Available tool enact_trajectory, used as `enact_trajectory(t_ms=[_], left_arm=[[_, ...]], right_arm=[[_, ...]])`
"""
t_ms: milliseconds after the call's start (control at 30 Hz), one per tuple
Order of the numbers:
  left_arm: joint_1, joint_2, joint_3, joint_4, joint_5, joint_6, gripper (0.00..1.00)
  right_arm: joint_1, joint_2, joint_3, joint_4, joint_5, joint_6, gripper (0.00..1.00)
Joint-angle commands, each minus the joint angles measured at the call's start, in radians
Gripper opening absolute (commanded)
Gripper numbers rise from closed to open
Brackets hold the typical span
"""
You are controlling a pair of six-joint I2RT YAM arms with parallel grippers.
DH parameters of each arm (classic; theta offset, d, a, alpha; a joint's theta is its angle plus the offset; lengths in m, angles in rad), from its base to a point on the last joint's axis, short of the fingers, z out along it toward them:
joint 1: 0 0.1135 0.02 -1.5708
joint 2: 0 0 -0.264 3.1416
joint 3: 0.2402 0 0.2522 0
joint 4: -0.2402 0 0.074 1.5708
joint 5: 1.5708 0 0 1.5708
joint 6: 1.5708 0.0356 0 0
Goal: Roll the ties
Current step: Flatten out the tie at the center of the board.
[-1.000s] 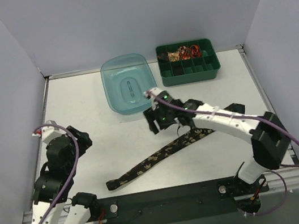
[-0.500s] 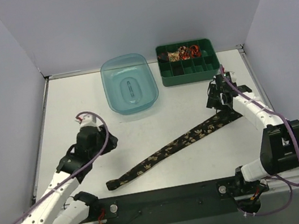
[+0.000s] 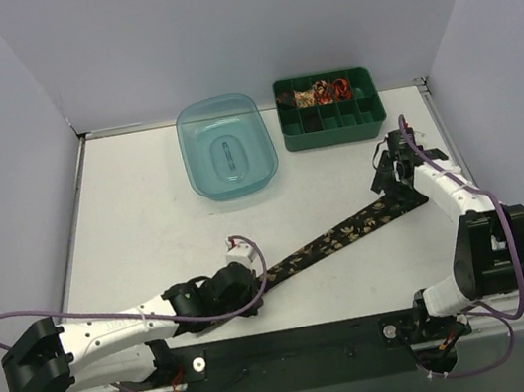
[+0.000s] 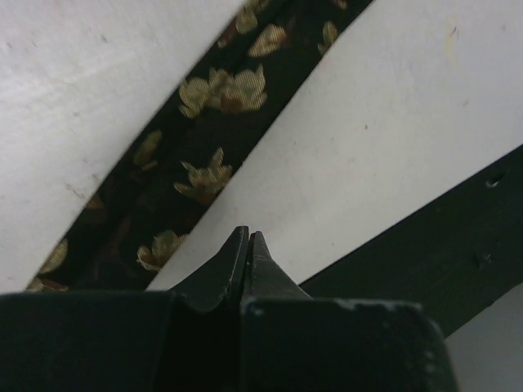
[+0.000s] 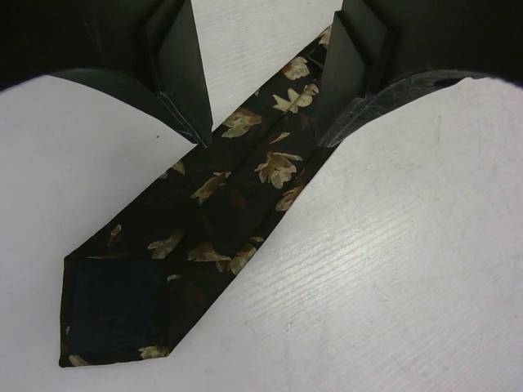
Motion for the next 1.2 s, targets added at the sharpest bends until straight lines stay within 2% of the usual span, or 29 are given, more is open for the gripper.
enact_trajectory(t_ms=[0,133,267,500,600,800,967,1167], left_arm=[[-0.094,-0.003,-0.041,0.071,-0.029,-0.106,0.00],[-0.151,0.019,-0.078,0.010,-0.075,-0.222,0.00],[-0.152,-0.001,-0.101,-0.112,-0.126,-0.298,0.00],[-0.137,-0.018,-0.079,-0.379,-0.224,-0.489,0.00],[-0.091,-0.027,-0.076,-0.464,-0.244,-0.511,0.00],[0.074,-0.053,-0.069,-0.447,-0.258,-0.408,0.00],[0.194,-0.021,-0.012,-0.427,-0.286,-0.276,0.00],[0.360,0.048,0.065,-0.331,-0.293,-0.106,0.00]], right_arm=[[-0.006,0.011,0.032,-0.022,-0.017,0.018,0.54],[-0.012,0.019,0.054,-0.015,-0.037,0.024,0.54],[-0.012,0.025,0.066,-0.004,-0.053,0.027,0.54],[-0.012,0.025,0.060,0.013,-0.073,0.038,0.54],[-0.012,0.027,0.055,0.018,-0.073,0.036,0.54],[-0.013,0.043,0.058,0.022,-0.109,0.029,0.62],[-0.017,0.040,0.055,0.033,-0.129,0.029,0.75],[-0.021,0.025,0.057,0.039,-0.130,0.026,0.78]])
